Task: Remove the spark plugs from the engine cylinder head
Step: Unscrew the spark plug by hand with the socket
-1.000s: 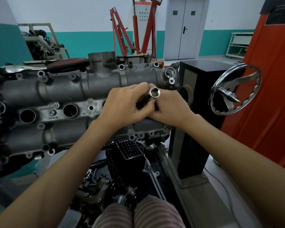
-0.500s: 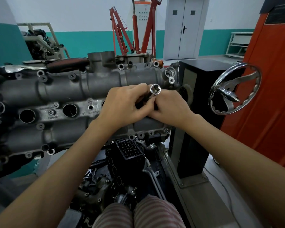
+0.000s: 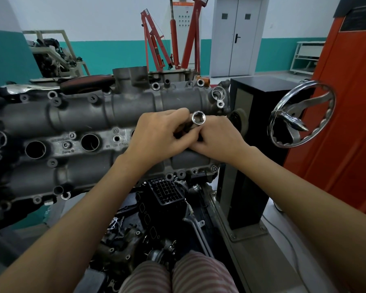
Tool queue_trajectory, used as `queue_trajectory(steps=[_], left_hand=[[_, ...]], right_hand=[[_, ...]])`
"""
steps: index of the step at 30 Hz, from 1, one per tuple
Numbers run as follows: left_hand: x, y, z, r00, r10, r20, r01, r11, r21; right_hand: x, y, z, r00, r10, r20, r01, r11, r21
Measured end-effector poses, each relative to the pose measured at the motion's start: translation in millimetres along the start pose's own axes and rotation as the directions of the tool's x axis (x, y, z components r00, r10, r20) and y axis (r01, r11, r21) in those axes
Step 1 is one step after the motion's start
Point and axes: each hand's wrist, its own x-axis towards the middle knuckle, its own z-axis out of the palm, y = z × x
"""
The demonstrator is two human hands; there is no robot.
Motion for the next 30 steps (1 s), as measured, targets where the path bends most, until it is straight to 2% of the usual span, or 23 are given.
queue_trajectory(steps=[12, 15, 22, 30], left_hand=[[0.9, 1.5, 0.2, 0.999, -0.002, 0.035, 0.002, 1.000, -0.005], [0.7, 0.9, 0.4, 0.997, -0.030, 0.065, 0.034, 0.997, -0.066], [0.9, -1.2, 1.2, 0.988, -0.079, 0.134, 0.095, 0.989, -0.116], [1.4, 0.7, -1.9, 0.987, -0.056, 0.147, 0.076, 0.989, -0.130]], right_hand=[[-0.5, 0.7, 0.9, 0.998, 0.056, -0.025, -0.055, 0.998, 0.024], [-1.0, 0.5, 1.8, 0.996, 0.069, -0.054, -0.066, 0.996, 0.053], [-0.5, -0.8, 0.3, 1.000, 0.013, 0.024, -0.013, 1.000, -0.010], [-0.8, -3.2, -1.0, 1.000, -0.014, -0.002, 0.014, 1.000, 0.004]])
